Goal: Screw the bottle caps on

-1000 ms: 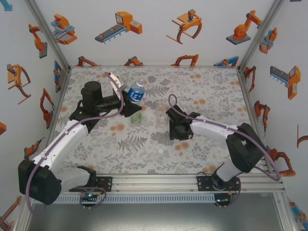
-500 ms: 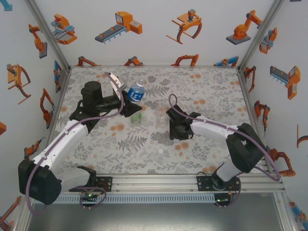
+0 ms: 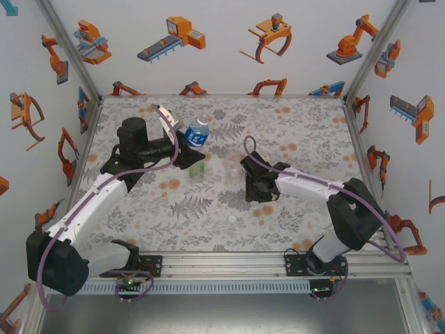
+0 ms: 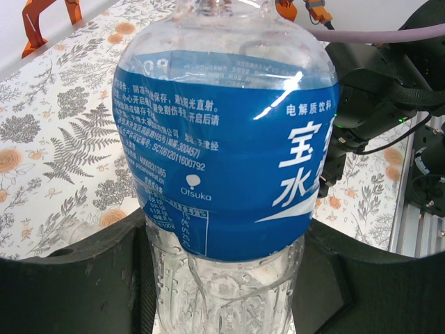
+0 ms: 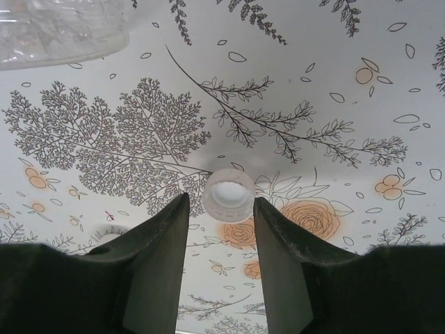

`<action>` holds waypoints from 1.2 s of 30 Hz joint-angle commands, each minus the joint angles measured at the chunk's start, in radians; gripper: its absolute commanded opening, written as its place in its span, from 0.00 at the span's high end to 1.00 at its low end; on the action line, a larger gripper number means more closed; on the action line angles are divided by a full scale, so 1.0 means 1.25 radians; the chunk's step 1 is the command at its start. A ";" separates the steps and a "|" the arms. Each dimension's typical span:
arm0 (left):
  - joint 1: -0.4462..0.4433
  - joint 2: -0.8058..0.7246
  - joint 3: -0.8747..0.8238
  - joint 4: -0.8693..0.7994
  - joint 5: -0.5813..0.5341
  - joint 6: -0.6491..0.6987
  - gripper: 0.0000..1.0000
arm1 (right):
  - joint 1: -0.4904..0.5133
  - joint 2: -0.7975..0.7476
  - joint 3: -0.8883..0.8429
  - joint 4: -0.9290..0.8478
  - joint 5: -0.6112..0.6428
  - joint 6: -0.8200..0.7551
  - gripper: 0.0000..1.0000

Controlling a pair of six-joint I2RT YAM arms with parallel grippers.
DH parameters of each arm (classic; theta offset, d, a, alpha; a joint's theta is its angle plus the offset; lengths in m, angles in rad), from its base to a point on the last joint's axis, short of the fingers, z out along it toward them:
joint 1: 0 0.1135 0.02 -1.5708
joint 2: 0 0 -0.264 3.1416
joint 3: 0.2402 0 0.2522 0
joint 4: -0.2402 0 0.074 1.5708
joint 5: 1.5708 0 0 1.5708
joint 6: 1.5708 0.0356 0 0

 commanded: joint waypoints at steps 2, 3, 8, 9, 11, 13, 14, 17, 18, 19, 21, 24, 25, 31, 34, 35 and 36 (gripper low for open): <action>-0.003 0.001 0.030 0.017 0.011 -0.008 0.89 | -0.004 -0.018 0.010 -0.001 0.003 -0.003 0.58; -0.003 0.001 0.030 0.017 0.010 -0.009 0.89 | -0.004 -0.017 0.008 0.000 0.003 -0.002 0.58; -0.003 0.001 0.030 0.016 0.009 -0.008 0.89 | -0.004 -0.010 0.002 0.007 -0.001 0.000 0.58; -0.003 0.001 0.030 0.016 0.009 -0.008 0.89 | -0.004 -0.010 0.001 0.008 -0.001 0.000 0.58; -0.003 0.001 0.030 0.016 0.010 -0.008 0.89 | -0.004 -0.008 0.001 0.009 -0.003 0.001 0.58; -0.003 0.002 0.030 0.015 0.009 -0.008 0.89 | -0.004 -0.005 -0.001 0.010 -0.003 0.001 0.58; -0.003 0.002 0.030 0.014 0.010 -0.008 0.89 | -0.004 -0.004 -0.002 0.011 -0.005 0.001 0.58; -0.003 0.003 0.031 0.013 0.009 -0.008 0.89 | -0.004 0.000 -0.004 0.014 -0.008 0.002 0.58; -0.003 0.004 0.031 0.013 0.009 -0.008 0.89 | -0.004 0.001 -0.004 0.015 -0.008 0.002 0.58; -0.003 0.003 0.031 0.014 0.010 -0.007 0.89 | -0.004 0.002 -0.004 0.014 -0.008 0.002 0.58; -0.003 0.003 0.031 0.012 0.009 -0.007 0.89 | -0.004 0.004 -0.006 0.013 -0.009 0.003 0.57; -0.003 0.003 0.032 0.011 0.009 -0.008 0.89 | -0.004 0.008 -0.006 0.013 -0.010 0.003 0.57; -0.003 0.003 0.033 0.011 0.010 -0.007 0.89 | -0.004 0.009 -0.007 0.013 -0.011 0.003 0.57; -0.002 0.003 0.034 0.008 0.010 -0.007 0.89 | -0.004 0.015 -0.010 0.016 -0.012 0.006 0.56; -0.003 0.003 0.034 0.008 0.009 -0.006 0.89 | -0.004 0.017 -0.013 0.019 -0.014 0.006 0.56; -0.002 0.003 0.034 0.008 0.010 -0.007 0.89 | -0.004 0.019 -0.014 0.020 -0.014 0.005 0.56; -0.003 0.003 0.034 0.007 0.009 -0.006 0.89 | -0.004 0.020 -0.015 0.022 -0.013 0.006 0.56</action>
